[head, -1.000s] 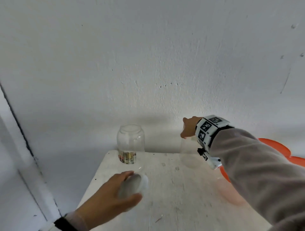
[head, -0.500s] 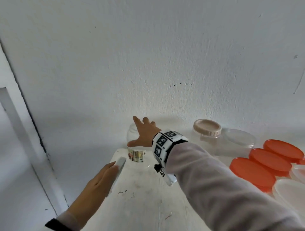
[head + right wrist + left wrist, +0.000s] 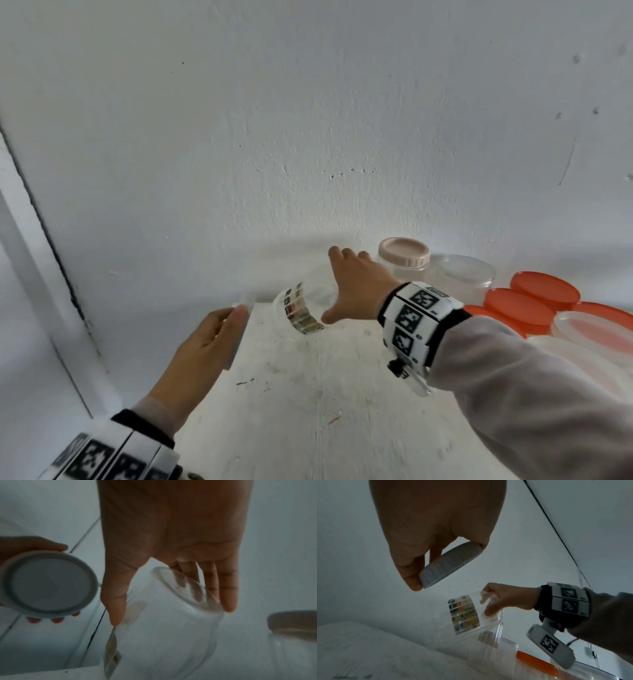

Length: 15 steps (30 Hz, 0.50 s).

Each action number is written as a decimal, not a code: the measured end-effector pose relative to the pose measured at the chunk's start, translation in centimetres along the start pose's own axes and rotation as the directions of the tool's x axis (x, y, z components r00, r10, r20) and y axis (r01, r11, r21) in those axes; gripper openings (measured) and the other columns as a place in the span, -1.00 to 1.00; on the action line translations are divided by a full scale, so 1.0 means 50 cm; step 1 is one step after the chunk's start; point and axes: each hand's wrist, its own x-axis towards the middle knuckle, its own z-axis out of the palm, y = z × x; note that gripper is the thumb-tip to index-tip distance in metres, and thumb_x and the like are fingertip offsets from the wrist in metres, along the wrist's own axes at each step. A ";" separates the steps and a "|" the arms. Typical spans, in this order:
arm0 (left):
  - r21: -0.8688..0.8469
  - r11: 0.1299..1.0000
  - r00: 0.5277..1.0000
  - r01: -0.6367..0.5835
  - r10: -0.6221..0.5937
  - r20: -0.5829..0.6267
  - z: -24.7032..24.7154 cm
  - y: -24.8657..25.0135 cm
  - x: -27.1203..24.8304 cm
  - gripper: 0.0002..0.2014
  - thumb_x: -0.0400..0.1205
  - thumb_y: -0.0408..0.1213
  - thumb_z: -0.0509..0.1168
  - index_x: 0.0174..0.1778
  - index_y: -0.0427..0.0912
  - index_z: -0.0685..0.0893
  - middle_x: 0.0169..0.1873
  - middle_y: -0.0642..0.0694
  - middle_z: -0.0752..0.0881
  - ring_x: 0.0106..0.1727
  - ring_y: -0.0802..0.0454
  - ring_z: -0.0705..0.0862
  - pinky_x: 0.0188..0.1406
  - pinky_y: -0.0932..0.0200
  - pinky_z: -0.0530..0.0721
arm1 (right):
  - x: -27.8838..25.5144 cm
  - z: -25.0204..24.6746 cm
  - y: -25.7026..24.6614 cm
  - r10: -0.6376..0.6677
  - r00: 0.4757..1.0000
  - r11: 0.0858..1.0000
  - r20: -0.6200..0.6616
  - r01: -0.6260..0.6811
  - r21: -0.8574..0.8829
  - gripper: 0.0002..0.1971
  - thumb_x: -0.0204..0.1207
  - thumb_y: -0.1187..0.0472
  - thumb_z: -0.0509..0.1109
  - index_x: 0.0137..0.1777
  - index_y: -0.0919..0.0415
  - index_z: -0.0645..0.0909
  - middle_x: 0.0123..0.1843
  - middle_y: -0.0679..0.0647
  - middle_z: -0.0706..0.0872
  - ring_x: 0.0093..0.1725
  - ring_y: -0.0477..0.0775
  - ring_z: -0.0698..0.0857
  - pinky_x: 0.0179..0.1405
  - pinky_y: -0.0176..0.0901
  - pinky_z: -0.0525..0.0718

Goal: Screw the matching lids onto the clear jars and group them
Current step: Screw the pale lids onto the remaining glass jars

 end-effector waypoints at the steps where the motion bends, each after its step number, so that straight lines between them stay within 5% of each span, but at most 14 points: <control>1: 0.010 1.000 1.000 -0.012 0.012 0.000 0.004 0.010 -0.001 -0.38 0.24 0.58 0.10 0.01 0.26 0.62 -0.18 0.07 0.72 -0.13 0.26 0.62 -0.08 0.36 0.48 | -0.019 0.003 0.013 0.040 0.999 0.996 0.015 -0.041 0.073 -0.12 0.15 -0.18 0.63 0.32 0.15 0.22 0.12 0.06 0.42 0.13 0.12 0.47 -0.03 -0.06 0.55; 5: 0.055 0.998 1.000 -0.018 0.018 0.000 0.011 0.050 0.013 -0.25 0.37 0.53 0.13 0.18 -0.03 0.59 -0.27 0.17 0.61 -0.21 0.22 0.60 -0.09 0.24 0.48 | -0.092 0.021 0.054 0.170 0.973 0.937 0.156 -0.209 0.279 0.01 0.09 -0.24 0.64 0.47 0.05 0.20 0.17 0.01 0.31 0.19 0.11 0.48 0.17 0.05 0.62; 7: 0.076 0.996 0.998 -0.050 0.048 0.032 0.017 0.066 0.023 -0.21 0.36 0.52 0.18 0.18 -0.13 0.57 -0.37 0.16 0.53 -0.34 0.25 0.52 -0.14 0.23 0.48 | -0.126 0.036 0.065 0.206 0.961 0.880 0.186 -0.265 0.395 -0.05 0.10 -0.27 0.62 0.45 0.01 0.29 0.14 -0.04 0.35 0.09 -0.01 0.50 0.02 -0.12 0.62; 15: 0.088 0.983 0.980 -0.160 0.148 0.131 0.070 0.136 0.039 -0.31 0.26 0.36 0.29 0.27 0.12 0.45 0.05 0.20 0.64 -0.03 0.30 0.65 -0.24 0.39 0.54 | -0.198 0.088 0.084 0.235 0.909 0.607 0.343 -0.413 0.678 -0.14 0.09 -0.06 0.71 0.34 0.11 0.37 0.05 -0.09 0.52 0.01 -0.09 0.54 -0.08 -0.22 0.55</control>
